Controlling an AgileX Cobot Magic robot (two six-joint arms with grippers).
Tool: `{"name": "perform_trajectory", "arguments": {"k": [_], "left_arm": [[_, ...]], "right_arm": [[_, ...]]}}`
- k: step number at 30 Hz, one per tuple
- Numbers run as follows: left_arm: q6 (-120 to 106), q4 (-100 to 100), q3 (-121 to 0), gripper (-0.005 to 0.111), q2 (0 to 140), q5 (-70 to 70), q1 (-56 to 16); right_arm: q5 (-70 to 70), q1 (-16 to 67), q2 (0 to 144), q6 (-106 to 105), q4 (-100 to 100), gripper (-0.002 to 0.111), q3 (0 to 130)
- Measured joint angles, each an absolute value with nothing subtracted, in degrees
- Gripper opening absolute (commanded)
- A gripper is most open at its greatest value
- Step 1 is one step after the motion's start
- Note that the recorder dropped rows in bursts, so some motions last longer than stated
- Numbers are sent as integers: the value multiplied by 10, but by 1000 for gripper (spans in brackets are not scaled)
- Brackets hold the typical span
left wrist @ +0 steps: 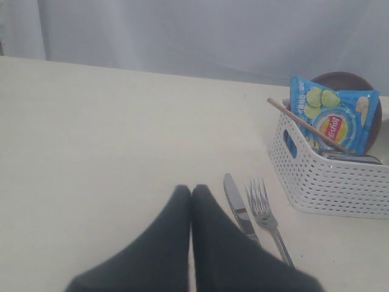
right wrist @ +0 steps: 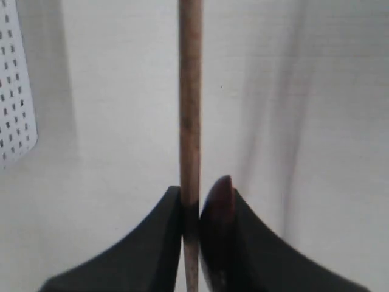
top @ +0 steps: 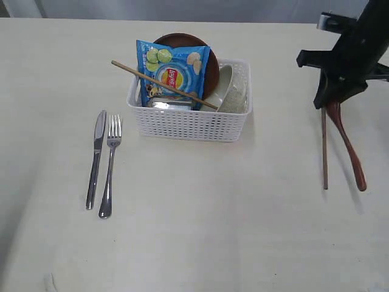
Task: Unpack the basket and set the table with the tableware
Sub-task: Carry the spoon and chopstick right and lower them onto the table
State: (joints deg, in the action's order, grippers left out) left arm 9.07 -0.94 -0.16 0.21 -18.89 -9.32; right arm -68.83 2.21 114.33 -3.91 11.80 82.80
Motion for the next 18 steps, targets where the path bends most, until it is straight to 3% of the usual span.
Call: {"name": "perform_trajectory", "arguments": {"k": [18], "left_arm": [[91,-9,-2,0,2,-189,-93]], "right_arm": [[-625,18,1242,-47,126,0,838]]}}
